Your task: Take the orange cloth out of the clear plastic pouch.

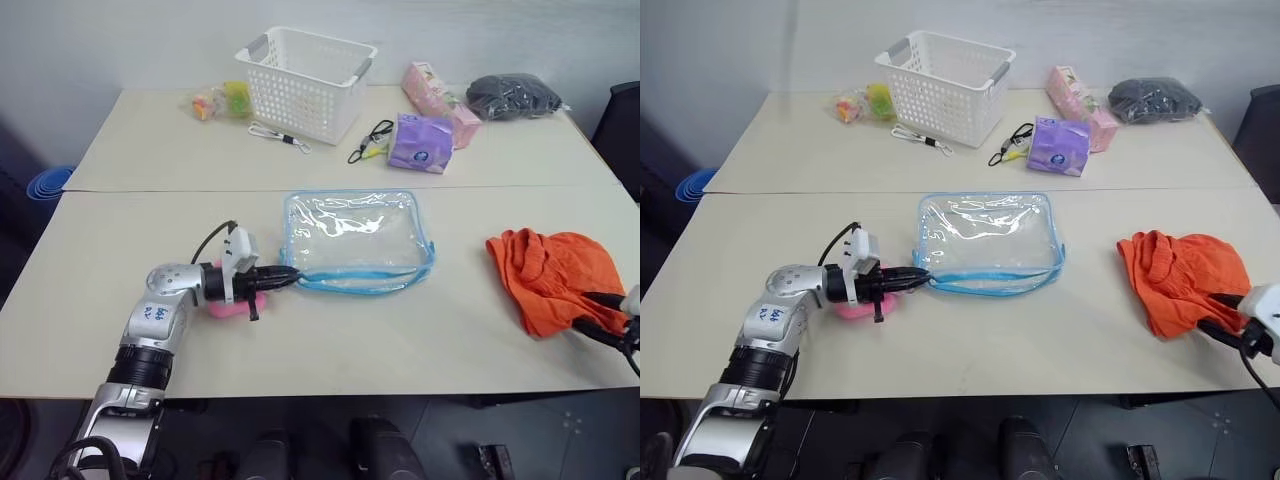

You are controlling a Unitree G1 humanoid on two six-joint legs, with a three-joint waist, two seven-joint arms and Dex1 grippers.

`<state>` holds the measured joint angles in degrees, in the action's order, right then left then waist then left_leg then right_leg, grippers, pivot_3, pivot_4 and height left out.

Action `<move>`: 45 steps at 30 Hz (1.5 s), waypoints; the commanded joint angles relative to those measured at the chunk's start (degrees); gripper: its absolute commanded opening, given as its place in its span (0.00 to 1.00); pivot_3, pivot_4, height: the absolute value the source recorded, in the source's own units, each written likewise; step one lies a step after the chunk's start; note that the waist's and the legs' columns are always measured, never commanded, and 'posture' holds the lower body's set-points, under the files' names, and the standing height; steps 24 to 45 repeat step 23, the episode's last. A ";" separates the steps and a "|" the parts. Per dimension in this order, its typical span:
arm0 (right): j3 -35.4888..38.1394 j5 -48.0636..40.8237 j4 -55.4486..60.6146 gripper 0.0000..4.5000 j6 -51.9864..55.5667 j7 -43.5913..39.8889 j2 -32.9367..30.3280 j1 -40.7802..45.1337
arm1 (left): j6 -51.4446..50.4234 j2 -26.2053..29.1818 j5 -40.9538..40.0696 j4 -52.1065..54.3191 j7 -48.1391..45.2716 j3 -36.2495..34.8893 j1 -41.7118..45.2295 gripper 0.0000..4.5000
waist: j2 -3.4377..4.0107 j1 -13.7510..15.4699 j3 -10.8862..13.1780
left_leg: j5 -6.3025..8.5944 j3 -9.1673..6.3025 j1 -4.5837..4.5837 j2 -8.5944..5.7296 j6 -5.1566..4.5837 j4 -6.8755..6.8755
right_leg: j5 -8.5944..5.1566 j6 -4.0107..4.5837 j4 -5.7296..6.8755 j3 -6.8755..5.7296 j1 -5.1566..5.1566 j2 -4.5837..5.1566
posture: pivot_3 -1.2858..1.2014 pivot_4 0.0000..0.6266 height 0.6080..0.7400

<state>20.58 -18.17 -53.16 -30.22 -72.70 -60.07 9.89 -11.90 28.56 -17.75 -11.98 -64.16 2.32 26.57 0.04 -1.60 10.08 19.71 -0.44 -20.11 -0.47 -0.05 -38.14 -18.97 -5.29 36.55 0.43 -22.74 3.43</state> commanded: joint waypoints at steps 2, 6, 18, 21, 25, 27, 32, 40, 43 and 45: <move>11.46 -11.25 24.52 0.96 14.11 -4.21 -1.80 -15.84 | -3.51 5.35 -5.44 7.34 -2.78 -5.04 -4.58 0.40 | 0.01 0.10 -0.01 | 0.01 -0.11 -0.01 0.03 0.03 0.02 | 0.00 0.00 0.01 -0.05 0.02 0.00 | 0.52 0.24 1.00; 18.46 -16.00 44.56 1.00 22.36 -0.45 2.20 -26.40 | -6.08 10.23 -10.58 11.62 -5.09 -10.58 -9.44 0.67 | 0.03 -0.07 -0.01 | 0.06 -0.17 0.00 0.08 0.08 0.06 | -0.01 0.01 -0.05 -0.07 0.07 0.00 | 0.52 0.24 1.00; -5.23 -6.09 63.35 1.00 16.22 6.24 21.58 -25.97 | 16.99 12.79 -1.91 10.83 -0.14 -18.59 -28.69 0.99 | -0.01 1.13 -0.03 | 0.20 -0.39 -0.04 0.07 0.00 0.12 | -0.05 0.10 -0.41 -0.21 0.18 0.07 | 0.52 0.24 1.00; -7.44 -4.94 61.47 1.00 14.68 8.49 24.81 -25.23 | 17.76 11.22 -2.01 13.75 3.33 -19.11 -30.92 0.99 | -0.01 1.57 -0.03 | 0.22 -0.39 -0.03 0.08 -0.04 0.12 | -0.05 0.10 -0.45 -0.23 0.20 0.07 | 0.52 0.24 1.00; -8.40 -3.11 59.18 1.00 12.07 9.44 26.42 -24.74 | 16.20 10.99 -2.74 15.95 4.38 -18.89 -32.65 0.99 | -0.02 1.53 -0.03 | 0.28 -0.38 -0.02 0.08 -0.15 0.12 | -0.05 0.10 -0.46 -0.21 0.24 0.09 | 0.52 0.24 1.00; -8.40 -3.11 59.18 1.00 12.07 9.44 26.42 -24.74 | 16.20 10.99 -2.74 15.95 4.38 -18.89 -32.65 0.99 | -0.02 1.53 -0.03 | 0.28 -0.38 -0.02 0.08 -0.15 0.12 | -0.05 0.10 -0.46 -0.21 0.24 0.09 | 0.52 0.24 1.00; -8.40 -3.11 59.18 1.00 12.07 9.44 26.42 -24.74 | 16.20 10.99 -2.74 15.95 4.38 -18.89 -32.65 0.99 | -0.02 1.53 -0.03 | 0.28 -0.38 -0.02 0.08 -0.15 0.12 | -0.05 0.10 -0.46 -0.21 0.24 0.09 | 0.52 0.24 1.00; -8.40 -3.11 59.18 1.00 12.07 9.44 26.42 -24.74 | 16.20 10.99 -2.74 15.95 4.38 -18.89 -32.65 0.99 | -0.02 1.53 -0.03 | 0.28 -0.38 -0.02 0.08 -0.15 0.12 | -0.05 0.10 -0.46 -0.21 0.24 0.09 | 0.52 0.24 1.00; -8.40 -3.11 59.18 1.00 12.07 9.44 26.42 -24.74 | 16.20 10.99 -2.74 15.95 4.38 -18.89 -32.65 0.99 | -0.02 1.53 -0.03 | 0.28 -0.38 -0.02 0.08 -0.15 0.12 | -0.05 0.10 -0.46 -0.21 0.24 0.09 | 0.52 0.24 1.00; -8.40 -3.11 59.18 1.00 12.07 9.44 26.42 -24.74 | 16.20 10.99 -2.74 15.95 4.38 -18.89 -32.65 0.99 | -0.02 1.53 -0.03 | 0.28 -0.38 -0.02 0.08 -0.15 0.12 | -0.05 0.10 -0.46 -0.21 0.24 0.09 | 0.52 0.24 1.00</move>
